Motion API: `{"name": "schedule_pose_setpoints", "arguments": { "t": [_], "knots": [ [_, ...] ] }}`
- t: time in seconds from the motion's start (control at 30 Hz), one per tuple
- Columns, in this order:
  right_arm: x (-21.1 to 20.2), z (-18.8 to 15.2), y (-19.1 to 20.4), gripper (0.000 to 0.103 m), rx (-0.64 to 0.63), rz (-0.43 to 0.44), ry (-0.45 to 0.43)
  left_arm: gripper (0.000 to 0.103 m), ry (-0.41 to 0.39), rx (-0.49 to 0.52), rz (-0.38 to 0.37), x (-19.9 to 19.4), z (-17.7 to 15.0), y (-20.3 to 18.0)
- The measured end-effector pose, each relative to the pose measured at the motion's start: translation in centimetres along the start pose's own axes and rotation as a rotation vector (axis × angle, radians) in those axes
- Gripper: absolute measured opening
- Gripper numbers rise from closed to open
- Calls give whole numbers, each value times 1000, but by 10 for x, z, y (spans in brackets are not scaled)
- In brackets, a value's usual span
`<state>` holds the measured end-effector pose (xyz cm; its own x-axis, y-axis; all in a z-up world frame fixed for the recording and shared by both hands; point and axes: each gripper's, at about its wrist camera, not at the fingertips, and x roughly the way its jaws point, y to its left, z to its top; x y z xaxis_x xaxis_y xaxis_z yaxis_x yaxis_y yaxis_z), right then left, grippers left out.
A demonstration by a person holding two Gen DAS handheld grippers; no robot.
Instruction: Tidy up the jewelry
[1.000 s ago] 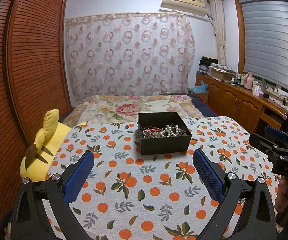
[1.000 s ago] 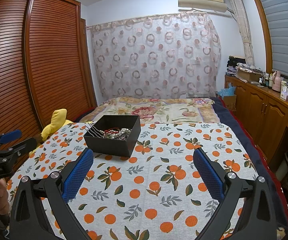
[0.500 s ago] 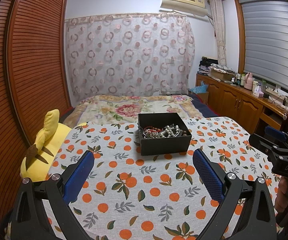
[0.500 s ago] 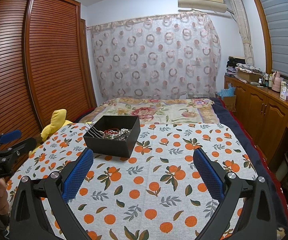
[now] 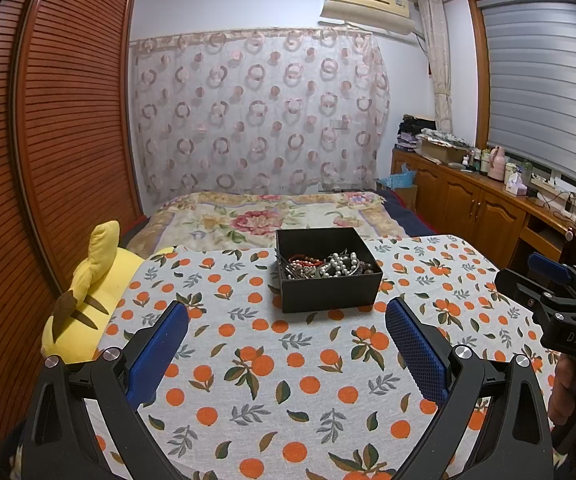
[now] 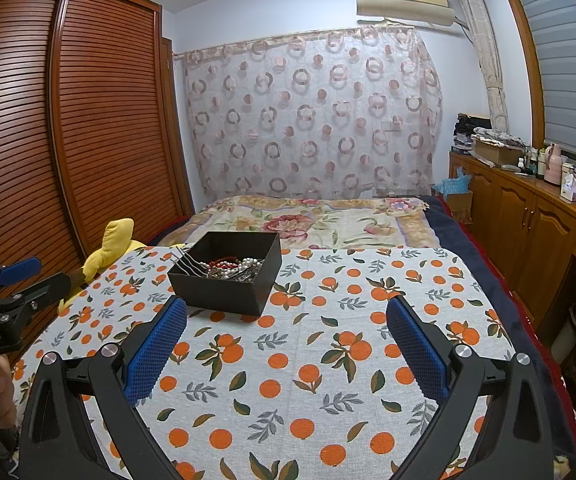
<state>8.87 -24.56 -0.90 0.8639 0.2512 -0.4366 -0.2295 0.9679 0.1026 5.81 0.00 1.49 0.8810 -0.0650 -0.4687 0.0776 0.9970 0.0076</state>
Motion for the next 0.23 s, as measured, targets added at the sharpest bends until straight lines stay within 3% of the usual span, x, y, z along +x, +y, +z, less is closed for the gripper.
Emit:
{"name": "schedule_pose_setpoints", "arguments": {
  "t": [0.23],
  "knots": [
    [0, 0, 0, 101, 0, 0, 0, 95, 0, -1, 2, -1, 2, 0]
  ]
}}
